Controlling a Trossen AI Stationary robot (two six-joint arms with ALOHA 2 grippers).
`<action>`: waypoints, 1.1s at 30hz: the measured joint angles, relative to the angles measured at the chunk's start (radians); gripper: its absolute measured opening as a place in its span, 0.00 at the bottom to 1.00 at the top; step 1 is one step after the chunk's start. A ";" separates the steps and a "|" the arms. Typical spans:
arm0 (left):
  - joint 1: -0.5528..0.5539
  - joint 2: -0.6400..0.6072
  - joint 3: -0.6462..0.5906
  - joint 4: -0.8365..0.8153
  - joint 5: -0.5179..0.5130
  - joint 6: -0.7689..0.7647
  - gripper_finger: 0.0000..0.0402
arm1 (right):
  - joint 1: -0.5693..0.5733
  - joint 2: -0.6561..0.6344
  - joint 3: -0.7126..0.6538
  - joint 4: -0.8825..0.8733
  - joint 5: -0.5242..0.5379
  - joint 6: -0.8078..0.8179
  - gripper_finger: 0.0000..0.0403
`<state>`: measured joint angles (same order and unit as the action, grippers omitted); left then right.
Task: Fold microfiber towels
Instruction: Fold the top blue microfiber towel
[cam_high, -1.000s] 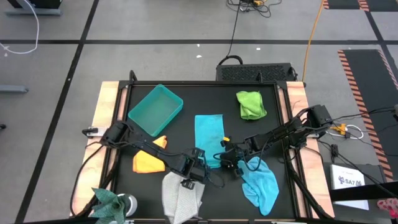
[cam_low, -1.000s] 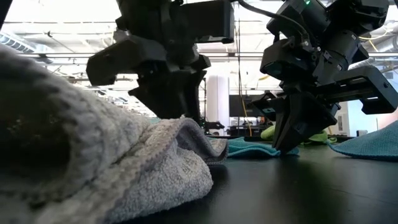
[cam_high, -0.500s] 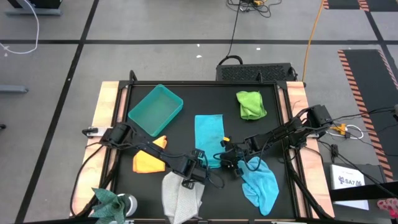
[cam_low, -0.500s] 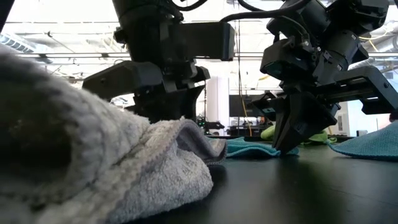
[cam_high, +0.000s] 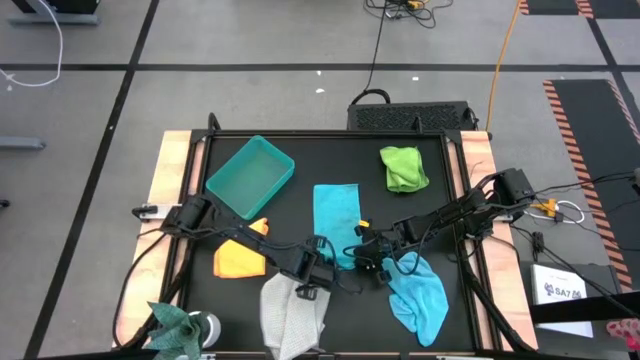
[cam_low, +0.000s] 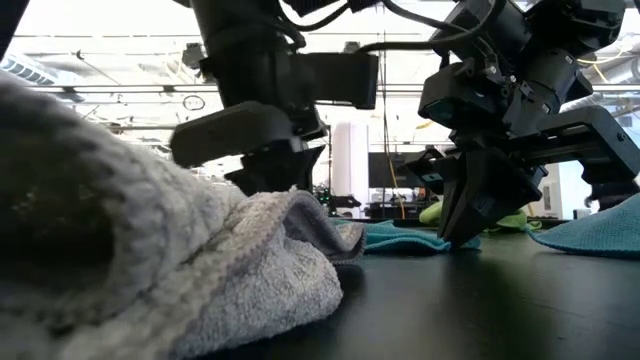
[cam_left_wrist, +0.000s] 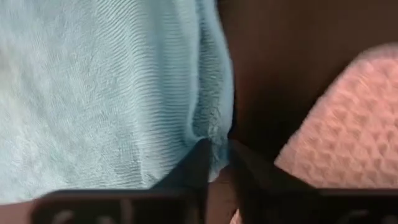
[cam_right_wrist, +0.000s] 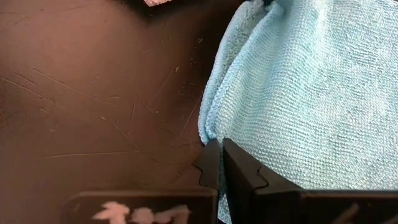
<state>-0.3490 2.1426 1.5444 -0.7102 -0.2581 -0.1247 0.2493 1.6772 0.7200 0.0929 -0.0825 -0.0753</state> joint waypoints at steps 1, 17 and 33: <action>0.006 0.000 0.000 0.002 0.008 -0.022 0.06 | 0.000 0.000 0.000 0.000 0.000 0.000 0.00; 0.067 -0.075 -0.001 0.026 0.092 -0.160 0.01 | -0.029 -0.129 -0.003 -0.086 -0.001 0.011 0.00; 0.169 -0.129 -0.001 0.025 0.096 -0.287 0.00 | -0.133 -0.274 -0.001 -0.182 -0.005 0.006 0.00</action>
<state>-0.1803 2.0136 1.5435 -0.6853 -0.1617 -0.4117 0.1165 1.4030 0.7189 -0.0889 -0.0879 -0.0698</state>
